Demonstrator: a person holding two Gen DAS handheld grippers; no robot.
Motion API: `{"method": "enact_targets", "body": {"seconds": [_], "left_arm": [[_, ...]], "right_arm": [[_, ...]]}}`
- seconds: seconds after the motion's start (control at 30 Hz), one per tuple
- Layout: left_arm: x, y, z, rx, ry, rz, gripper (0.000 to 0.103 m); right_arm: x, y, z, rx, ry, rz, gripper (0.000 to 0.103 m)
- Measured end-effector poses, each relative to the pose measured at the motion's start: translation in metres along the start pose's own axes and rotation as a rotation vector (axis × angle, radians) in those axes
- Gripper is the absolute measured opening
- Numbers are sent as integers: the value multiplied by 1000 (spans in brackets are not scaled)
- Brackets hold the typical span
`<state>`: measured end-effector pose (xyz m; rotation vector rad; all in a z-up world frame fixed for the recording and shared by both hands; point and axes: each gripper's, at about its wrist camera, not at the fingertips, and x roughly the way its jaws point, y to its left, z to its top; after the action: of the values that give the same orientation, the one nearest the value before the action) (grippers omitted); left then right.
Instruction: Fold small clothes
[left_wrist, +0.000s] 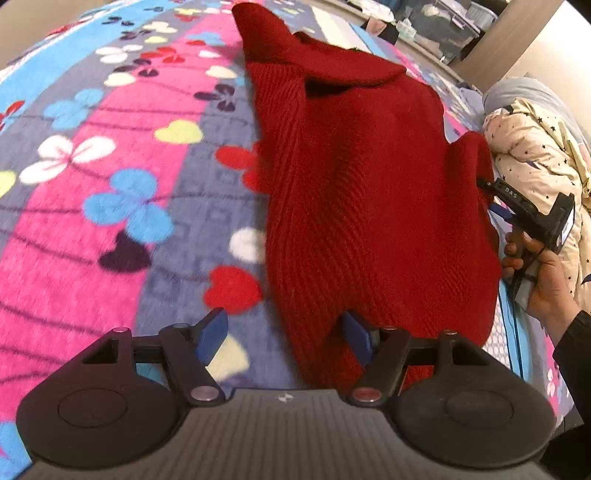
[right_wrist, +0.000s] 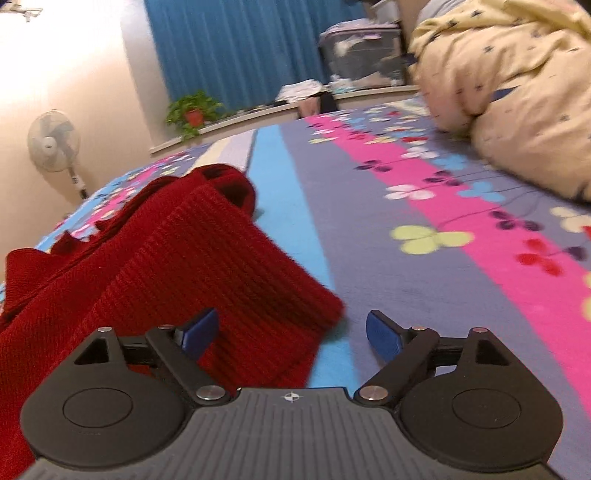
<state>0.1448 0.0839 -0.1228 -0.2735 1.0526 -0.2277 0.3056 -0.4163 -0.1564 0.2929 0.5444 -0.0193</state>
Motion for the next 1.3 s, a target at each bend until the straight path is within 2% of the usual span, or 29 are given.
{"method": "enact_targets", "body": {"seconds": [0.1,0.17,0.2,0.27,0.3,0.33,0.43,0.63,0.77,0.87,0.97,1.0,1.07,1.1,1.17,1.2,1.23,1.27,1.3], "left_arm": [[8,-8,2,17,-28,3,73],[13,-14,3,45,-47,8,73],[15,-18,3,69,-55,14,70],[19,-23,2,125,-69,17,57],[18,-24,1,143,-77,13,41],[17,-24,2,148,-84,1,25],[9,-22,2,148,-105,-28,14],[-34,-19,2,165,-227,-66,9],[-77,-6,-4,135,-294,-98,8],[-112,19,-13,50,-297,-159,7],[-149,44,-30,38,-297,-207,7],[-160,52,-37,48,-289,-216,7],[-170,68,-51,78,-223,-219,7],[-164,73,-57,92,-145,-202,8],[-141,79,-67,104,14,-125,9],[-135,77,-69,121,38,-67,8],[-134,73,-69,139,26,-24,9],[-137,69,-65,149,-7,-11,10],[-141,67,-62,143,-37,-11,20]], "right_arm": [[11,2,6,16,-7,47,89],[16,3,7,28,7,57,86],[15,3,6,29,4,62,76],[12,3,7,31,3,58,46],[9,2,7,31,6,41,16],[4,1,8,34,3,32,7],[-24,-3,11,85,-20,65,6],[-120,8,13,110,-62,85,4],[-200,-3,0,196,-94,84,4],[-257,-11,-15,249,-104,96,4],[-305,-8,-33,233,-92,90,3],[-319,-8,-40,242,-81,90,3],[-347,-9,-57,249,-50,69,3],[-355,-11,-66,252,-19,36,3],[-357,-23,-86,308,129,-62,4],[-353,-31,-95,356,193,-81,6],[-349,-34,-100,380,230,-98,7],[-347,-32,-99,351,227,-139,7],[-349,-26,-97,291,192,-198,11]]}}
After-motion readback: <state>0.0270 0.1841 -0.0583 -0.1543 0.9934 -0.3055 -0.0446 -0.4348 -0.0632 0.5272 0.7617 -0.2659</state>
